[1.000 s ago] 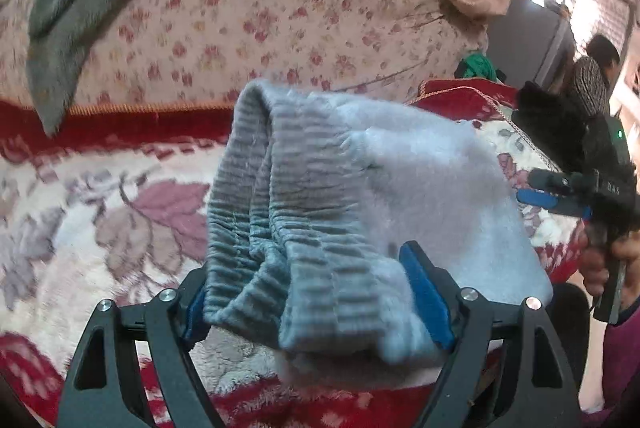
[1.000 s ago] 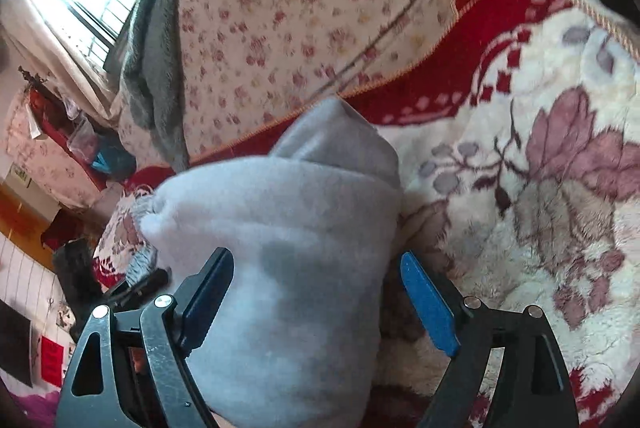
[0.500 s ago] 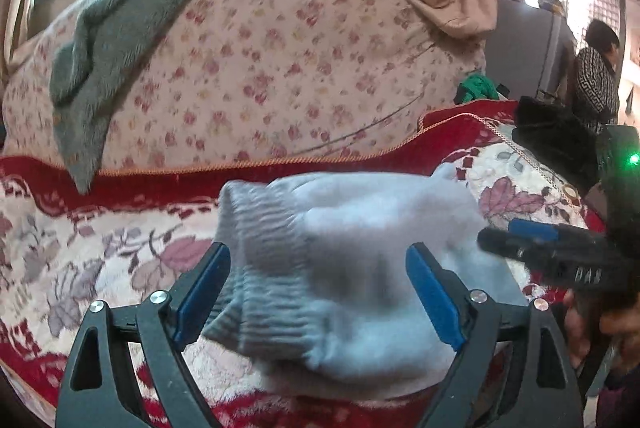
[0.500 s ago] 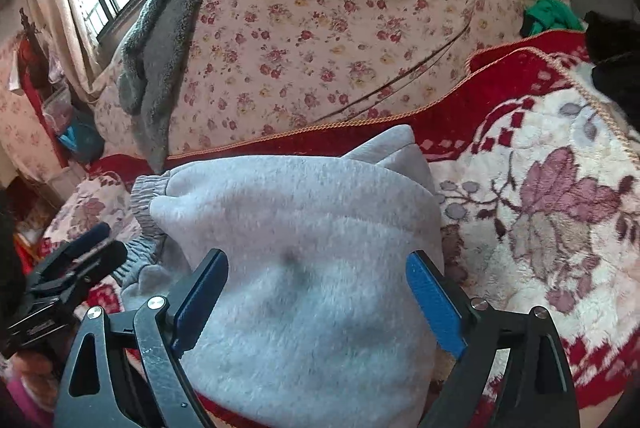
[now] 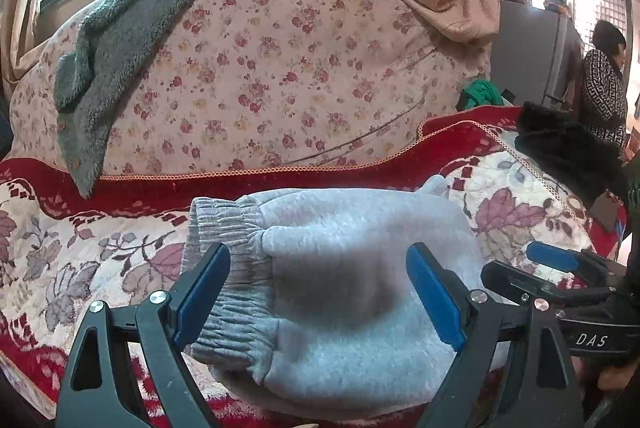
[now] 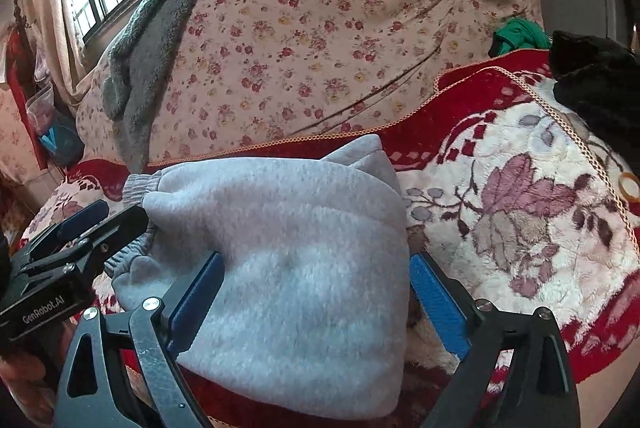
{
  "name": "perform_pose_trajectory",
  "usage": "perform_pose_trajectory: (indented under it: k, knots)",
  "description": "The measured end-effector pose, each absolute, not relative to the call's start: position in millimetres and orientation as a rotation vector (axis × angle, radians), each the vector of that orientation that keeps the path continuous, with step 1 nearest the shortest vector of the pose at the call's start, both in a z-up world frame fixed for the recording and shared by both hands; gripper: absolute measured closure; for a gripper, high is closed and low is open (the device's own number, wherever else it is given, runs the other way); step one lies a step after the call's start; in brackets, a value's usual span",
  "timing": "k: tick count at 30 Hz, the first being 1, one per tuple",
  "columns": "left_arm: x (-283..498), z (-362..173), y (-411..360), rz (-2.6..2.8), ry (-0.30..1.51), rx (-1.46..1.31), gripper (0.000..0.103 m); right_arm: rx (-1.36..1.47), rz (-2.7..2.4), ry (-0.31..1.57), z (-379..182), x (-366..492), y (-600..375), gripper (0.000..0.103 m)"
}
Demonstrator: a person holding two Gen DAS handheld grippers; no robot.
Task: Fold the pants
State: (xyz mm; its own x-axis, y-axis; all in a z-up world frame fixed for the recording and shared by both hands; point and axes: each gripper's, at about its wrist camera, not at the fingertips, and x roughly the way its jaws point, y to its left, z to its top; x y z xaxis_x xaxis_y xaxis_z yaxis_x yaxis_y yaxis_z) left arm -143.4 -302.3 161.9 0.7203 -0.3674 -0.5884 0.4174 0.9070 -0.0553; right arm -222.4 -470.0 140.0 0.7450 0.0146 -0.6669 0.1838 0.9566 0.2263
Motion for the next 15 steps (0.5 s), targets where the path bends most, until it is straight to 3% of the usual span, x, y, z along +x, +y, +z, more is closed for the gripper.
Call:
perform_pose_trajectory:
  k: [15]
  knots:
    - [-143.3, 161.8, -298.0, -0.422, 0.641, 0.074, 0.014, 0.288, -0.078, 0.74, 138.5, -220.2, -460.6, 0.005]
